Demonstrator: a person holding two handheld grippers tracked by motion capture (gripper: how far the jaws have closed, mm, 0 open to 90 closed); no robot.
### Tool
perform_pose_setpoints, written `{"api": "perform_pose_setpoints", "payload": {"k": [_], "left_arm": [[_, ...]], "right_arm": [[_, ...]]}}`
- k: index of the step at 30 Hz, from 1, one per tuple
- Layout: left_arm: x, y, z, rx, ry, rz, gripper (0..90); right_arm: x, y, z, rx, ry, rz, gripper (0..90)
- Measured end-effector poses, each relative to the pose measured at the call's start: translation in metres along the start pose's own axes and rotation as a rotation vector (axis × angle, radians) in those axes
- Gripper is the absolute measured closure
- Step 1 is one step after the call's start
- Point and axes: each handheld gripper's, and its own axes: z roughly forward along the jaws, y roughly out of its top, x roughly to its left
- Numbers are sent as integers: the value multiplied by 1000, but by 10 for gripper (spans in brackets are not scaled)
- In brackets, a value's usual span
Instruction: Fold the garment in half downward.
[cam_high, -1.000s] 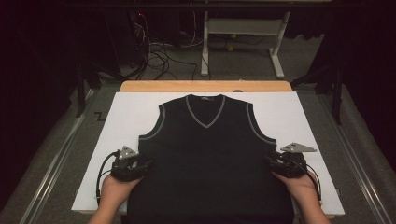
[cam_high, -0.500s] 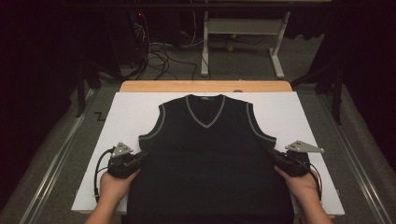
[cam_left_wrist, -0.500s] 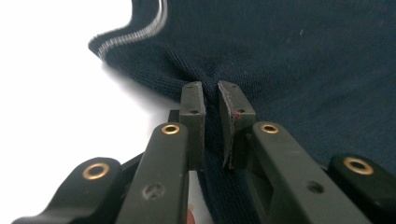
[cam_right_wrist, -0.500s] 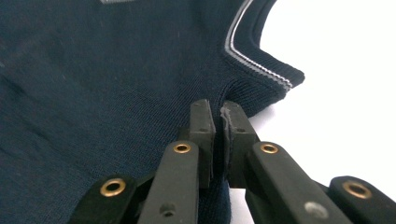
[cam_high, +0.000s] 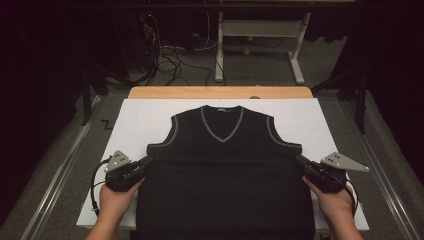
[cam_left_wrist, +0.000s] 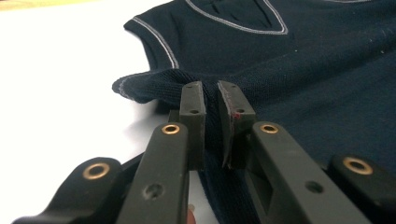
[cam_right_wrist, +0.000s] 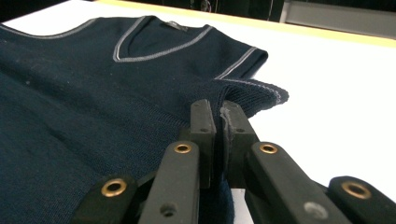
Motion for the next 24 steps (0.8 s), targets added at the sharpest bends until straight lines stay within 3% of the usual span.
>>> {"api": "perform_pose_setpoints", "payload": {"k": [10, 18, 24], "left_arm": [[-8, -21, -26, 42, -41, 18, 771], [-18, -47, -39, 159, -88, 39, 768], [-21, -53, -41, 193, -106, 34, 767]], "right_arm": [[9, -14, -25, -3, 37, -4, 856], [16, -37, -42, 78, 60, -12, 855], [21, -46, -48, 118, 68, -18, 854]]}}
